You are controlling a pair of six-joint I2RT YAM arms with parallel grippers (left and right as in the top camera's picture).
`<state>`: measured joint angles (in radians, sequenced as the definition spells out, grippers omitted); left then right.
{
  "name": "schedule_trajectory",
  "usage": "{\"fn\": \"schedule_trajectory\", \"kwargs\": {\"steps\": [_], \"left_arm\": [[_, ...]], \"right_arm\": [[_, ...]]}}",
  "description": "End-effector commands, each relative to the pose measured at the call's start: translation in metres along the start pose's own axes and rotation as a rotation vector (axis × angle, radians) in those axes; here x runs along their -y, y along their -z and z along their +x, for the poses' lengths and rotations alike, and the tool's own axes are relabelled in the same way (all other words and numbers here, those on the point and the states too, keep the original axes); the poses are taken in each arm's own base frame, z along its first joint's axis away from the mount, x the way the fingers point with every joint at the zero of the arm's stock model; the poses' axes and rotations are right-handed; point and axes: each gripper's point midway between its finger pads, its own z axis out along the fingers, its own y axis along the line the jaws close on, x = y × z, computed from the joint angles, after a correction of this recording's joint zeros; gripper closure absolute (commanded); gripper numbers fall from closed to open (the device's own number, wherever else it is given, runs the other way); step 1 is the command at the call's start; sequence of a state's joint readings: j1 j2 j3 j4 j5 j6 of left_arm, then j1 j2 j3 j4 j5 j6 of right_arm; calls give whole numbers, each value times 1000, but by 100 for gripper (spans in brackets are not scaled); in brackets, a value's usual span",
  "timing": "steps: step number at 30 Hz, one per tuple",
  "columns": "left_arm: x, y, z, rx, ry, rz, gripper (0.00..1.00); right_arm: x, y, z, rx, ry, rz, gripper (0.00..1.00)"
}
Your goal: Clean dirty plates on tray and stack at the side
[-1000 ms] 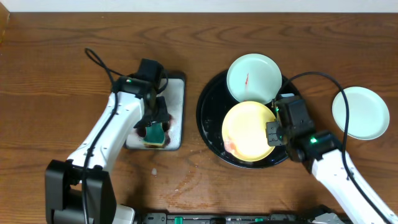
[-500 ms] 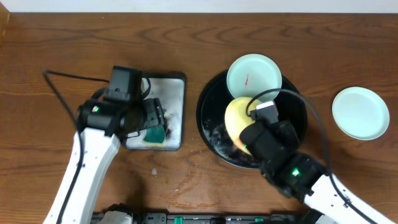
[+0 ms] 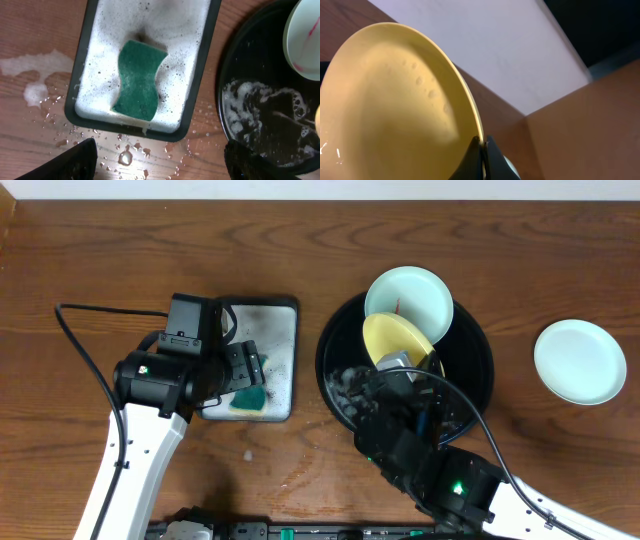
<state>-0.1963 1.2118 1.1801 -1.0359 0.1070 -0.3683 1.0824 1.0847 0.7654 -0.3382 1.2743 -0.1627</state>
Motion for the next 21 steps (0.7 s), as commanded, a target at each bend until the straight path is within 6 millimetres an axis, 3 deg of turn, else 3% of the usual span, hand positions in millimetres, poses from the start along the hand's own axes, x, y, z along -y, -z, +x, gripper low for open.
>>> {"fn": "schedule_trajectory", "kwargs": {"steps": [1, 21], "left_arm": [[1, 2, -1, 1, -3, 9, 18], [1, 2, -1, 1, -2, 9, 18]], "right_arm": [[12, 7, -8, 19, 82, 54, 99], [4, 8, -10, 31, 87, 7, 99]]}}
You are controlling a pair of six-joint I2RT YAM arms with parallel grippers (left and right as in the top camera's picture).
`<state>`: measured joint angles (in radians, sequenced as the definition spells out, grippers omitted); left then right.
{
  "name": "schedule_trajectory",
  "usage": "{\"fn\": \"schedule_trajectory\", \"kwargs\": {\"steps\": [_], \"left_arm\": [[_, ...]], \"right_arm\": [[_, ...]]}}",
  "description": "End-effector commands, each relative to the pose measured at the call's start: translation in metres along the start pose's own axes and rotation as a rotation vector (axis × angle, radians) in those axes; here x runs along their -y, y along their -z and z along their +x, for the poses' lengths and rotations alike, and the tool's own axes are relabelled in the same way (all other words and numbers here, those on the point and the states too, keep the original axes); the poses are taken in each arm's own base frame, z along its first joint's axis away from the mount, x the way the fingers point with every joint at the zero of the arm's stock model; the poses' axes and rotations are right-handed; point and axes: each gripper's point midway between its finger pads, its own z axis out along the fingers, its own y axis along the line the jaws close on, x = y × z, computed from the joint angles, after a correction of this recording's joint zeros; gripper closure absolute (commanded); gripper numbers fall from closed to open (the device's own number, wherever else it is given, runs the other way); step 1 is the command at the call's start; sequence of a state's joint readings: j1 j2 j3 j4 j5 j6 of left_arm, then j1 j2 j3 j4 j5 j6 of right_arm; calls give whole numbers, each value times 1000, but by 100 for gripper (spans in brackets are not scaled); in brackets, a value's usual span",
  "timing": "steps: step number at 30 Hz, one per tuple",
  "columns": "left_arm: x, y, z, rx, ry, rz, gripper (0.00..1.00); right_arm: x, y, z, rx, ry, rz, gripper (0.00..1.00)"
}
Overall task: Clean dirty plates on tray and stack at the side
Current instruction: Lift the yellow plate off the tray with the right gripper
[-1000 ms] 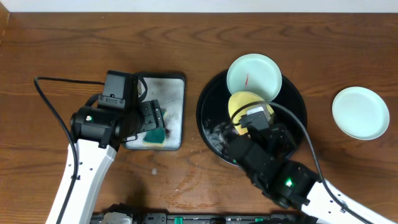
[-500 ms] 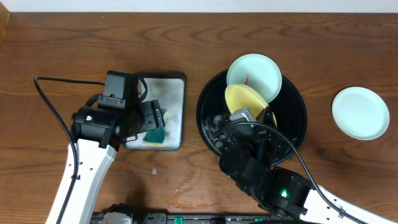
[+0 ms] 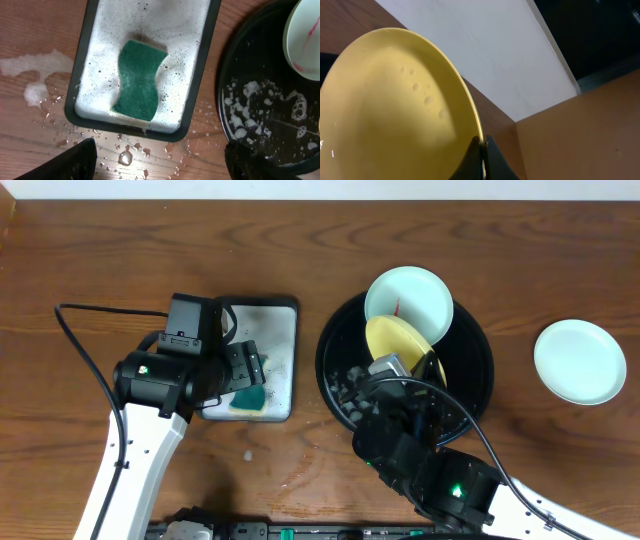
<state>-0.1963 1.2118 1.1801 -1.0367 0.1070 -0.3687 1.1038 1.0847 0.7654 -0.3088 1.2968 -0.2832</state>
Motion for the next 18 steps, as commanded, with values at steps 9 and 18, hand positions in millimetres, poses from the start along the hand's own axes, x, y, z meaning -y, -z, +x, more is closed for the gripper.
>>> {"fn": "schedule_trajectory", "kwargs": {"steps": [9, 18], "left_arm": [[1, 2, -1, 2, -3, 10, 18], [1, 2, -1, 2, -3, 9, 18]], "right_arm": [[0, 3, -5, 18, -9, -20, 99], [0, 3, -5, 18, -8, -19, 99]]}}
